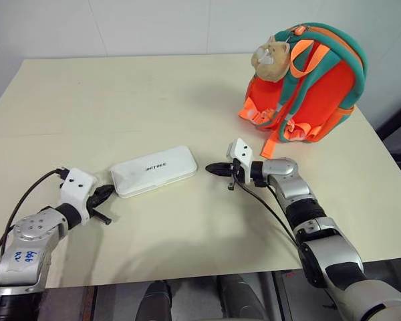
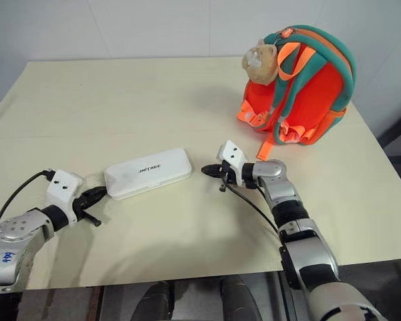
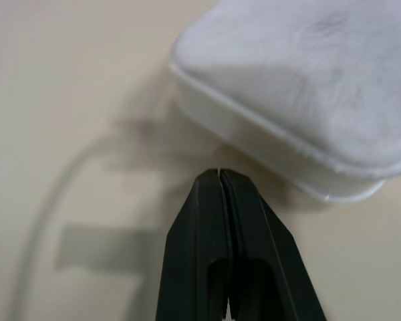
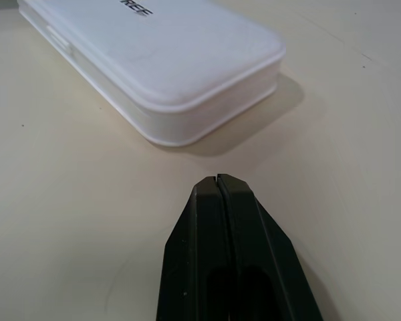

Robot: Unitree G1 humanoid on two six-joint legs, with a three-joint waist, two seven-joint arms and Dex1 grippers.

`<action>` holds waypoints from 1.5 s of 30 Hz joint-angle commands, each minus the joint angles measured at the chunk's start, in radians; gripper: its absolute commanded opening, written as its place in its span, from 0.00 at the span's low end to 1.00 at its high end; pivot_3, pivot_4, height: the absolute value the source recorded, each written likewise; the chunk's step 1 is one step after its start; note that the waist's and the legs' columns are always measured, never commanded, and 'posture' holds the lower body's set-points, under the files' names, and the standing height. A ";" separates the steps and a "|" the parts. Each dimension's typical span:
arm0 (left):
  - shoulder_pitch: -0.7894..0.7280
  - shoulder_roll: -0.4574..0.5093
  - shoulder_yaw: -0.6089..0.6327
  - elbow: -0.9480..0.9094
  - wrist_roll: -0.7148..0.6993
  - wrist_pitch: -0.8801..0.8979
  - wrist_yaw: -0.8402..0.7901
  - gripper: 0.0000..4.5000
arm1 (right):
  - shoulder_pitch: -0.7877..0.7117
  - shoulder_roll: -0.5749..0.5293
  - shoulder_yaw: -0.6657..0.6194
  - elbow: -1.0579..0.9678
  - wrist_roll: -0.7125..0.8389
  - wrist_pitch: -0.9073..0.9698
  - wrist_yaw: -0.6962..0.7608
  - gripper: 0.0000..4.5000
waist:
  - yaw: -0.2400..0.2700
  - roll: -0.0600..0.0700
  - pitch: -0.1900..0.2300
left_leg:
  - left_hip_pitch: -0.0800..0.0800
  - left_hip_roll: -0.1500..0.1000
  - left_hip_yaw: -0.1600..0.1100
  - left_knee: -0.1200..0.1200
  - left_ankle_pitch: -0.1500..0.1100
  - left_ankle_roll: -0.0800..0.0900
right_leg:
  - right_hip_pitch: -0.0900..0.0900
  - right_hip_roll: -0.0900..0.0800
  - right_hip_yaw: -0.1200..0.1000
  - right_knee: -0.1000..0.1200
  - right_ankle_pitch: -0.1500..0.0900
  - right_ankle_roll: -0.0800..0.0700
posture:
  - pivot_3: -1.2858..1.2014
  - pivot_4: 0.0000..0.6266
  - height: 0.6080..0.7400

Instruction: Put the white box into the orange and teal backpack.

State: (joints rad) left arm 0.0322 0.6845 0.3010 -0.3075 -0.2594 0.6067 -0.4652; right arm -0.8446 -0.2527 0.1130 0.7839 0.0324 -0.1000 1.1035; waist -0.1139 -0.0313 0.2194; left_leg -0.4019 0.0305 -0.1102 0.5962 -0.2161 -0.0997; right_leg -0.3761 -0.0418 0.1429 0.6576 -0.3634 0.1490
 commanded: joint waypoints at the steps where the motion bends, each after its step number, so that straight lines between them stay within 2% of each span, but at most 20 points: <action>1: 0.063 0.008 0.039 -0.068 0.008 0.073 0.024 0.01 | -0.028 0.021 0.001 0.003 0.018 -0.015 -0.004 0.01 | 0.000 0.000 0.000 | 0.000 0.000 0.000 0.000 0.000 0.000 | 0.000 0.000 0.000 0.000 0.000 0.000 | 0.52 0.24 1.00; 13: 0.028 -0.084 0.067 -0.087 0.023 -0.054 0.095 0.01 | -0.010 0.044 0.007 -0.030 0.023 0.002 0.010 0.01 | 0.006 0.000 0.000 | 0.000 0.000 0.000 0.000 0.000 0.000 | 0.000 0.000 0.000 -0.001 0.000 0.000 | 0.52 0.24 1.00; 28: -0.044 -0.141 -0.050 -0.022 0.033 -0.088 0.078 0.01 | 0.029 0.041 0.016 -0.124 0.043 0.060 0.026 0.01 | 0.009 0.000 0.000 | -0.001 0.000 0.000 0.000 0.000 0.000 | 0.000 0.000 0.000 -0.002 0.000 0.000 | 0.52 0.24 1.00; 37: -0.077 -0.150 -0.101 0.015 0.010 -0.127 0.010 0.01 | 0.151 -0.008 0.040 -0.388 0.099 0.214 0.085 0.01 | 0.031 0.000 0.000 | -0.001 -0.001 0.000 0.000 0.000 0.000 | 0.000 0.000 -0.001 -0.002 0.000 0.000 | 0.52 0.24 1.00; 45: -0.077 -0.156 -0.158 -0.010 -0.028 -0.142 -0.095 0.01 | 0.300 -0.131 0.025 -0.670 0.165 0.396 0.091 0.01 | 0.045 0.000 0.000 | -0.002 -0.001 0.000 0.000 0.000 0.000 | 0.000 -0.001 -0.001 -0.004 0.000 0.000 | 0.52 0.24 1.00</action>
State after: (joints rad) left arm -0.0421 0.5434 0.2077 -0.2627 -0.2458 0.4855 -0.4973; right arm -0.5501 -0.3870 0.1335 0.2082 0.1489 0.2704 1.1840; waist -0.0691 -0.0316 0.2193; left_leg -0.4038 0.0297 -0.1104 0.5959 -0.2163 -0.1000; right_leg -0.3757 -0.0425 0.1421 0.6537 -0.3634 0.1490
